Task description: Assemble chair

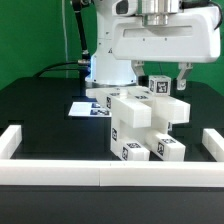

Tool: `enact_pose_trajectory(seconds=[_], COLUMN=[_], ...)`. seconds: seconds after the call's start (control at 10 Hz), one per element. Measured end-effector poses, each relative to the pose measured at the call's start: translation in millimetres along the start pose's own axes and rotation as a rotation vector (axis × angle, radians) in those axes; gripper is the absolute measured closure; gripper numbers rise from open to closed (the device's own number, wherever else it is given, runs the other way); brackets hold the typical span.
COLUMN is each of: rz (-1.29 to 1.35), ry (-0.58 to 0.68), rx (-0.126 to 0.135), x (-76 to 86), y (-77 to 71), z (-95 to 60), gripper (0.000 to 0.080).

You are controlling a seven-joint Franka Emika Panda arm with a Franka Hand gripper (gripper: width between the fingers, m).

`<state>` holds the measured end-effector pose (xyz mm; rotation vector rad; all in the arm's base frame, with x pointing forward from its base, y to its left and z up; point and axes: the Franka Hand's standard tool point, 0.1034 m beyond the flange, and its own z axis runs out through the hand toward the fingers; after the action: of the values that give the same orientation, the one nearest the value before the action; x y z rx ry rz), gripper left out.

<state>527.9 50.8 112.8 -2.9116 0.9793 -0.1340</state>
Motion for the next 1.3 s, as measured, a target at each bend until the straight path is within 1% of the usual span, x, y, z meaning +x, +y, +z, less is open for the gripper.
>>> enact_pose_trajectory(seconds=[0.2,0.3,0.8,1.0,1.1,1.2,1.3], rz=[-0.154,-0.186,-0.546,-0.654,-0.675,-0.673,-0.671], ry=[0.0,0.0,0.004,0.005,0.005,0.005,0.005], rx=[0.0,0.0,-0.012,-0.016,-0.017,-0.017,-0.017], x=[-0.3,-0.5,0.4,1.3,2.1,2.7,2.7], y=[-0.2,-0.5,0.0,1.2,2.2,2.8,2.8], z=[0.0,0.1,-0.1,0.0,0.0,0.0,0.0], gripper=[0.015,0.015,0.015,0.015,0.0177,0.0177,0.0352])
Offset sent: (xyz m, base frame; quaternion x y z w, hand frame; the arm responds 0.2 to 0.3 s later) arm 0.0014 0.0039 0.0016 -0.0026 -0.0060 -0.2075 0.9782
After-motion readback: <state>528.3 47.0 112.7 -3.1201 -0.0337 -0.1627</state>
